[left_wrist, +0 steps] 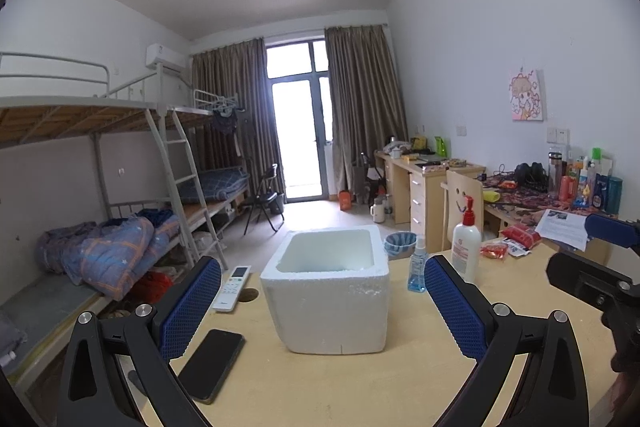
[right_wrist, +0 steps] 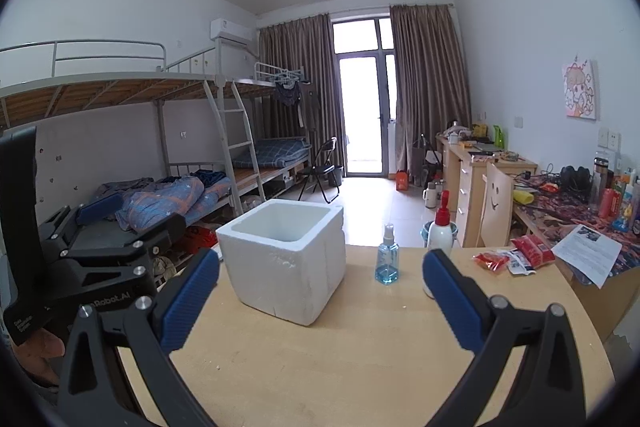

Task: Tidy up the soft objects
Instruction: 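Withdraw both tools from the foam box back over the table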

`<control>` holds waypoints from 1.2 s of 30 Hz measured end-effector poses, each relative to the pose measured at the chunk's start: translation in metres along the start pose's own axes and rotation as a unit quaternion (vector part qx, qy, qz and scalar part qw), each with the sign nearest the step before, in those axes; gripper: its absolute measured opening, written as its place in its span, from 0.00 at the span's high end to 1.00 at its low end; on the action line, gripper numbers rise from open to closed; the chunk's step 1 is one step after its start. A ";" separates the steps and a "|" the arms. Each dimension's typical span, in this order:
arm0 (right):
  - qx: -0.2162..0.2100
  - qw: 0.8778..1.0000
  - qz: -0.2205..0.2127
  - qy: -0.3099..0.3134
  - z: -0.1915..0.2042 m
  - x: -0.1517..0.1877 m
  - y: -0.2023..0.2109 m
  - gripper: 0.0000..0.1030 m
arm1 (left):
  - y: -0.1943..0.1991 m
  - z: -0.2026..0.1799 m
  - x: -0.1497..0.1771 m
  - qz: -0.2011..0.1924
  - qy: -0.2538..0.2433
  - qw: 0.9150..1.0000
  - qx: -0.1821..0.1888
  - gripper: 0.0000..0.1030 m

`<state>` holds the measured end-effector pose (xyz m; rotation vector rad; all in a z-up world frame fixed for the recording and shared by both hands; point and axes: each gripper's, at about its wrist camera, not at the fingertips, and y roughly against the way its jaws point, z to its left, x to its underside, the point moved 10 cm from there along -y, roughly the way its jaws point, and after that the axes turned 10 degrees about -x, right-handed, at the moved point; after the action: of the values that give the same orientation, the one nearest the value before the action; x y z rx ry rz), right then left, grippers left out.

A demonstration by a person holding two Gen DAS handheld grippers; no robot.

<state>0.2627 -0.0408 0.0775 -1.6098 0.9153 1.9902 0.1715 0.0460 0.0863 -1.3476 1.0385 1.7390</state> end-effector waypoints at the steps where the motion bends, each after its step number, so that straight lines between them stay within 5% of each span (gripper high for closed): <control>1: 0.000 1.000 -0.001 -0.001 0.001 0.001 0.002 0.00 | 0.003 -0.001 0.001 -0.001 0.001 1.000 0.004 0.01; 36: 0.025 1.000 -0.017 -0.003 0.021 0.089 0.040 0.00 | 0.062 0.000 0.080 -0.026 0.036 0.998 0.032 0.01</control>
<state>0.1988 -0.0609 0.0029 -1.5803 0.9218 1.9332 0.0992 0.0229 0.0198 -1.3937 1.0800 1.6150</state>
